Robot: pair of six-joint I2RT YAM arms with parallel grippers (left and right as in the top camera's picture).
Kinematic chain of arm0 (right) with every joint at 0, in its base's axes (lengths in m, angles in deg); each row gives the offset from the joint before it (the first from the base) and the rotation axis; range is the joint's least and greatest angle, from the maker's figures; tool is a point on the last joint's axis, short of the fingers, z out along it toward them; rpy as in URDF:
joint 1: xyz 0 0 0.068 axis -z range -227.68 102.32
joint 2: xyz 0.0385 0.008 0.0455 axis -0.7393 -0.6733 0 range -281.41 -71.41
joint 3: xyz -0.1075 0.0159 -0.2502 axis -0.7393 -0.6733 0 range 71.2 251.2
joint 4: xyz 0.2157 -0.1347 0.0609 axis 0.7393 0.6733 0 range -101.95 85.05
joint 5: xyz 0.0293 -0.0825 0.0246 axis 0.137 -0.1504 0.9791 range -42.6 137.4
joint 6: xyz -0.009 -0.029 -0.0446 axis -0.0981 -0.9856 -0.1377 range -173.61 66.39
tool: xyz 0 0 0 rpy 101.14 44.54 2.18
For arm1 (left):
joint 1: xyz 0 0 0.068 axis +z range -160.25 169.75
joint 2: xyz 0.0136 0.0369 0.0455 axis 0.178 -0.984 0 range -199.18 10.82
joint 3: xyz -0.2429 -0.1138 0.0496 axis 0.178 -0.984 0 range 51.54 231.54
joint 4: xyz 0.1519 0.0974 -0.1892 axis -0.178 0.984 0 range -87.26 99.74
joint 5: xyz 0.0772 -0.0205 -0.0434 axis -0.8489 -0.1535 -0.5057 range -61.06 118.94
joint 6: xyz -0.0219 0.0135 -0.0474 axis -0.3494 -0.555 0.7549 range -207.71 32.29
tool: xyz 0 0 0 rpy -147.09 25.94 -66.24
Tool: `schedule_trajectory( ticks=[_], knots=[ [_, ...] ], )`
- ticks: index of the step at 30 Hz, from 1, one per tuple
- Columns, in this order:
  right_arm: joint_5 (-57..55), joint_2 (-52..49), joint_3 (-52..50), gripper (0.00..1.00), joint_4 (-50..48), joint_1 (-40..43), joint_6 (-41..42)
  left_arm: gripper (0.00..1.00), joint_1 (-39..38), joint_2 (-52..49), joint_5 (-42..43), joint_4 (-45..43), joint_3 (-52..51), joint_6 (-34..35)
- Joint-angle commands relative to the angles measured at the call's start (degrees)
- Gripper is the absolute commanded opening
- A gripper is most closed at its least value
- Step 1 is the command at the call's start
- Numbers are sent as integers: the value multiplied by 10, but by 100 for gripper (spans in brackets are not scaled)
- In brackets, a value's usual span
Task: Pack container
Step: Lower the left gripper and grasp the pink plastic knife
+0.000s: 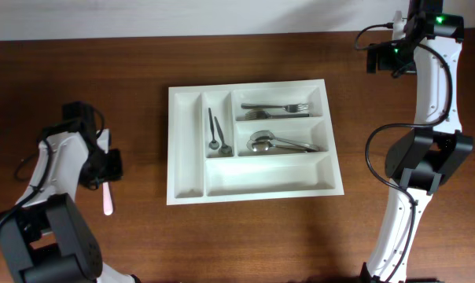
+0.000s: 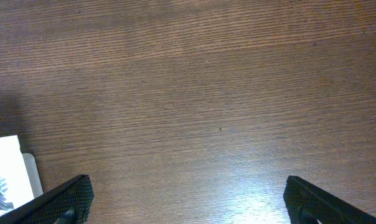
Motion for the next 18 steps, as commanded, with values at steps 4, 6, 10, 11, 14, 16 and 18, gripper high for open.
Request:
schedule_trajectory(
  ticks=[4,6,10,11,14,16,18],
  knots=[
    [-3,14,10,99,0,1,3,48,47,16,-2,-41,-39,-26],
    [-3,14,10,99,0,1,3,54,49,15,2,-68,-52,-49],
    [-3,14,10,99,0,1,3,54,48,14,2,-104,-70,-61],
    [-3,14,10,98,0,1,3,54,48,14,2,-114,-76,-61],
    [-3,14,10,99,0,1,3,54,48,14,2,-142,-94,-61],
    [-3,14,10,99,0,1,3,54,48,12,2,-155,-103,-61],
    [-3,14,10,99,0,1,3,54,48,7,2,-168,-111,-61]
  ],
)
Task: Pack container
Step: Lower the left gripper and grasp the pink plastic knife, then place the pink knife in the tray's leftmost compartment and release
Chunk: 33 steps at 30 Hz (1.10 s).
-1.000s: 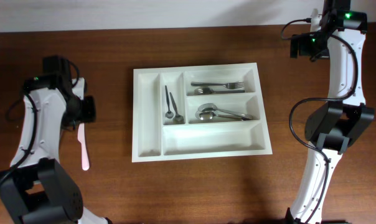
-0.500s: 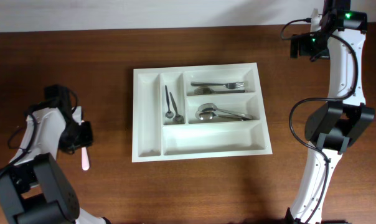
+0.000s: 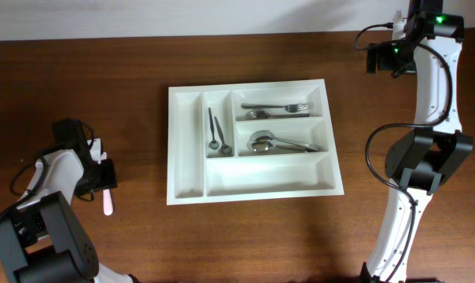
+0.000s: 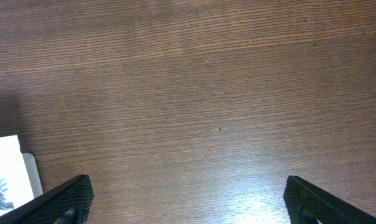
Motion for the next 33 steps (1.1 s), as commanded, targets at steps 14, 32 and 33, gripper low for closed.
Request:
schedule_trajectory(
  ticks=[14,32,33],
  knots=[
    [-3,14,10,99,0,1,3,22,2,-21,30,-38,-42,-11],
    [-3,14,10,99,0,1,3,2,-38,-18,138,95,243,55],
    [-3,14,10,98,0,1,3,2,-52,-18,154,100,262,62]
  ],
)
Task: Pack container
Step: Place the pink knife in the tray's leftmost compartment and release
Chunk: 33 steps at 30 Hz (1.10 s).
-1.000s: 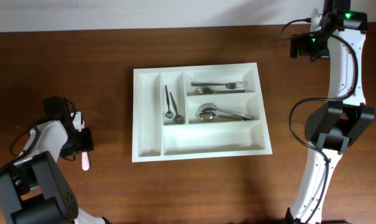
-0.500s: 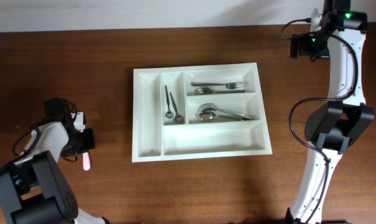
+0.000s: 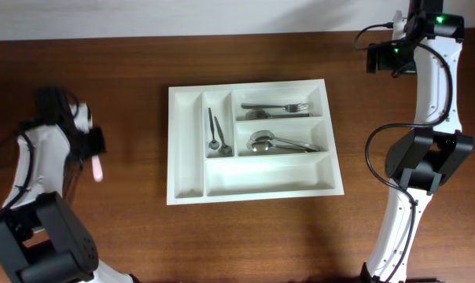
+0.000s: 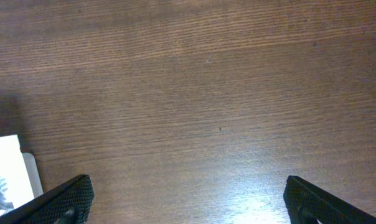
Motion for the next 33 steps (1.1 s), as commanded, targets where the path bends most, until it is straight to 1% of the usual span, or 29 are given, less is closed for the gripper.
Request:
schedule_trajectory(
  ticks=[1,3,6,12,17,21,22,23,24,25,27,29,30,31,33],
  knots=[
    [-3,14,10,99,0,1,3,2,-52,1,89,17,73,43],
    [-3,14,10,99,0,1,3,2,-101,1,93,17,99,61],
    [-3,14,10,99,0,1,3,2,-155,-1,91,17,101,93],
    [-3,14,10,99,0,1,3,2,-217,-28,91,33,101,145],
    [-3,14,10,99,0,1,3,2,-263,-76,92,41,101,145],
    [-3,14,10,99,0,1,3,2,-284,-99,92,41,101,145],
    [-3,14,10,99,0,1,3,6,-291,-105,92,41,101,144],
    [-3,14,10,99,0,1,3,13,-294,-105,92,41,101,144],
    [-3,14,10,99,0,1,3,21,-296,-105,92,40,101,144],
    [-3,14,10,99,0,1,3,32,-296,-105,92,39,103,144],
    [-3,14,10,99,0,1,3,40,-292,-104,91,41,113,132],
    [-3,14,10,99,0,1,3,48,-278,-104,89,68,139,85],
    [-3,14,10,99,0,1,3,50,-268,-104,73,93,159,68],
    [-3,14,10,99,0,1,3,50,-260,-104,52,116,176,57],
    [-3,14,10,99,0,1,3,51,-236,-104,-32,181,219,31]
  ],
)
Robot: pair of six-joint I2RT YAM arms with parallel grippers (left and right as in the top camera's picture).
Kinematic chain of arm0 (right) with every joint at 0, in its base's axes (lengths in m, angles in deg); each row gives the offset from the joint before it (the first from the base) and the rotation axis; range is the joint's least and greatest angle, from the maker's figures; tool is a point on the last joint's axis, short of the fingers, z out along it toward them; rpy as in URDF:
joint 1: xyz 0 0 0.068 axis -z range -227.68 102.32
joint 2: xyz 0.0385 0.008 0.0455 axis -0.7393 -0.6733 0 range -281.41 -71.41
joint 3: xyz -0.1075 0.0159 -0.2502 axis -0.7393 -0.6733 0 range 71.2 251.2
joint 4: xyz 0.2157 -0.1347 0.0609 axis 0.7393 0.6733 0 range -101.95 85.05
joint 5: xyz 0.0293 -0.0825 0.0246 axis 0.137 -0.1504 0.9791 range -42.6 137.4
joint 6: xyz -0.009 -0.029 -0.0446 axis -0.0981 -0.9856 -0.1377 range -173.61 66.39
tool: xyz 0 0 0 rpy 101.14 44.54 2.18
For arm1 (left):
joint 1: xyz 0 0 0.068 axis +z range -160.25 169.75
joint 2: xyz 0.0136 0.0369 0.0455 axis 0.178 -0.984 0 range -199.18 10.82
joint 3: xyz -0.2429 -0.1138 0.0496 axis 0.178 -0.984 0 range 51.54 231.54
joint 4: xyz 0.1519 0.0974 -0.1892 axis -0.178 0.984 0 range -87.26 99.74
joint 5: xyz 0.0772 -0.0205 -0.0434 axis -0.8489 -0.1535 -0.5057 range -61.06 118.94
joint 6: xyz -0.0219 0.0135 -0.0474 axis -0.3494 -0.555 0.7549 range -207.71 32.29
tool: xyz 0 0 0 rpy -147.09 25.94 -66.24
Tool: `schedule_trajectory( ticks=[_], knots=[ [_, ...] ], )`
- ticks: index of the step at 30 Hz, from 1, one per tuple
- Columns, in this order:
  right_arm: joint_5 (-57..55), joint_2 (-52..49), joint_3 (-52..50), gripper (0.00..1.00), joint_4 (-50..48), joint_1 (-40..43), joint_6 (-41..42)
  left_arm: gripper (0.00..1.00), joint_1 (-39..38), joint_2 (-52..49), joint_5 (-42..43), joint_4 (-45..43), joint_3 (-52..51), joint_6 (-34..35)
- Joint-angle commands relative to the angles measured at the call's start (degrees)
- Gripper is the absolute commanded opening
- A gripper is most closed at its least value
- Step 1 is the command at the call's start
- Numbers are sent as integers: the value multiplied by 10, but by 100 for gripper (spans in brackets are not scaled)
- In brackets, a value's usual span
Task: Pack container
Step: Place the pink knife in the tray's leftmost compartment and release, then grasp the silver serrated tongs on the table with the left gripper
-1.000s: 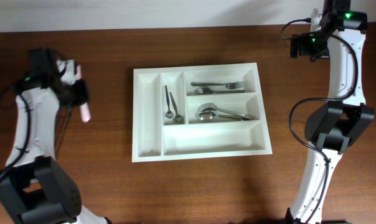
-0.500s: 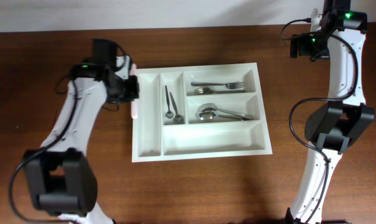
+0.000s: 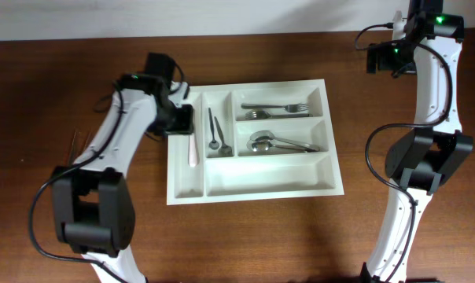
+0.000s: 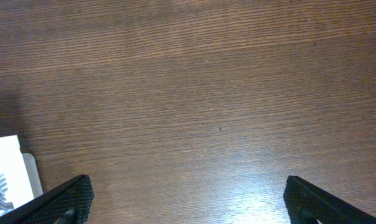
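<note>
The white cutlery tray [image 3: 253,194] lies mid-table, with small spoons [image 3: 215,134], forks [image 3: 275,108] and large spoons [image 3: 273,143] in its compartments. My left gripper [image 3: 182,119] is at the tray's upper left corner, shut on a pale pink utensil [image 3: 193,151]. The utensil reaches down over the long leftmost compartment. My right gripper [image 3: 381,60] is high at the back right, away from the tray. In the right wrist view the right gripper [image 4: 188,190] is open over bare wood.
The tray's bottom long compartment holds nothing. A corner of the tray [image 4: 7,163] shows at the left edge of the right wrist view. Something thin lies on the wood at the far left [image 3: 79,141]. The right arm's links stand by the right edge.
My left gripper was over the table's left edge with the pink utensil. It is now at the tray's upper left corner, the utensil over the leftmost compartment. The right arm has not moved.
The pink utensil first lay on the table at the left with my left gripper beside it. Then the gripper stood right at it. Later it was held higher near the left edge, and now over the tray. The right gripper stayed open throughout.
</note>
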Motion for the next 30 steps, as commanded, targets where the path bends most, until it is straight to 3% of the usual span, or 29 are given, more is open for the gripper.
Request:
schedule_trajectory(
  ticks=[1,4,7,18,30],
  knots=[
    [-3,14,10,99,0,1,3,52,49,1,-151,81,80,-68],
    [-3,14,10,99,0,1,3,57,79,1,-235,132,110,-77],
    [-3,14,10,99,0,1,3,56,118,1,-246,163,113,-113],
    [-3,14,10,99,0,1,3,56,267,-3,-189,129,112,-207],
    [-3,14,10,99,0,1,3,56,304,-92,-123,110,111,-308]
  ],
)
